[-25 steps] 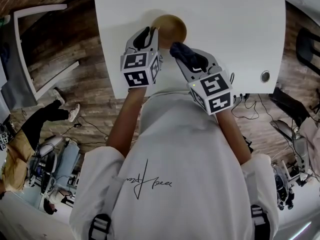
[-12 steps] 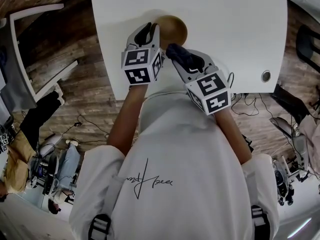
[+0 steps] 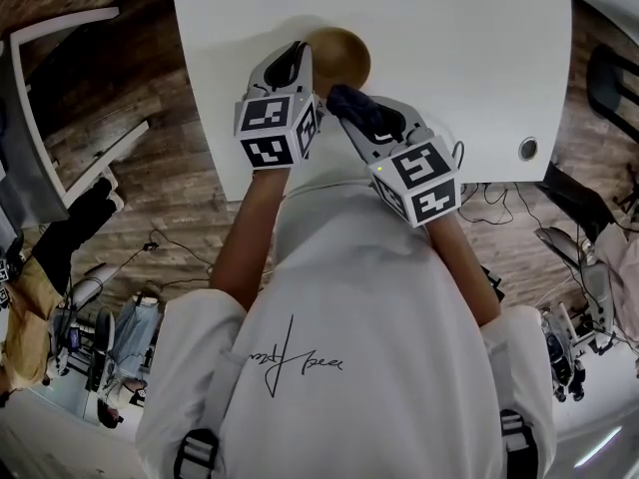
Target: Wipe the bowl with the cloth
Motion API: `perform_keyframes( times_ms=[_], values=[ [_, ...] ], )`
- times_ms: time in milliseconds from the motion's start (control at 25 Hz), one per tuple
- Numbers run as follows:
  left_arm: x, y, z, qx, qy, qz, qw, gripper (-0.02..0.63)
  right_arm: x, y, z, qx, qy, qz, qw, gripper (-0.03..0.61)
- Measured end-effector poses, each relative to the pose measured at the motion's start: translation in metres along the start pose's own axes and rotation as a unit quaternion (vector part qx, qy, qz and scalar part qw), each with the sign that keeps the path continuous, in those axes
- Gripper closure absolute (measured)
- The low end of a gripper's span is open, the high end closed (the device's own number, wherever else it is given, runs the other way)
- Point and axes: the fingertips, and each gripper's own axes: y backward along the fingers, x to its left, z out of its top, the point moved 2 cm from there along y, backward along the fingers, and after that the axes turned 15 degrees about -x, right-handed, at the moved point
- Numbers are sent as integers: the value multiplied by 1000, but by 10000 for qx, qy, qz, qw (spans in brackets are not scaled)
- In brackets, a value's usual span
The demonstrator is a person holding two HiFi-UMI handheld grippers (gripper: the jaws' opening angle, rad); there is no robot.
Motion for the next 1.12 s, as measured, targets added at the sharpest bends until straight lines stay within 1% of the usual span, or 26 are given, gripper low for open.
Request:
perform_keyframes(
  times_ms=[360,600,800,1120],
  values=[
    [1,2,1,35,5,-95,9999,592,-11,2,6,-37,14,-102,9999,459],
    [-6,3,1,42,-12,-141,9999,592,-14,9,4,-56,62,-100,9999,459],
    [-13,4,1,51,-25,-149,9999,592,-19,17,3,-87,-14,-77,9999,459],
    [-20,3,1,73,-18,-205,9998,592,-32,28,5,-80,99,-181,9998,459]
  ],
)
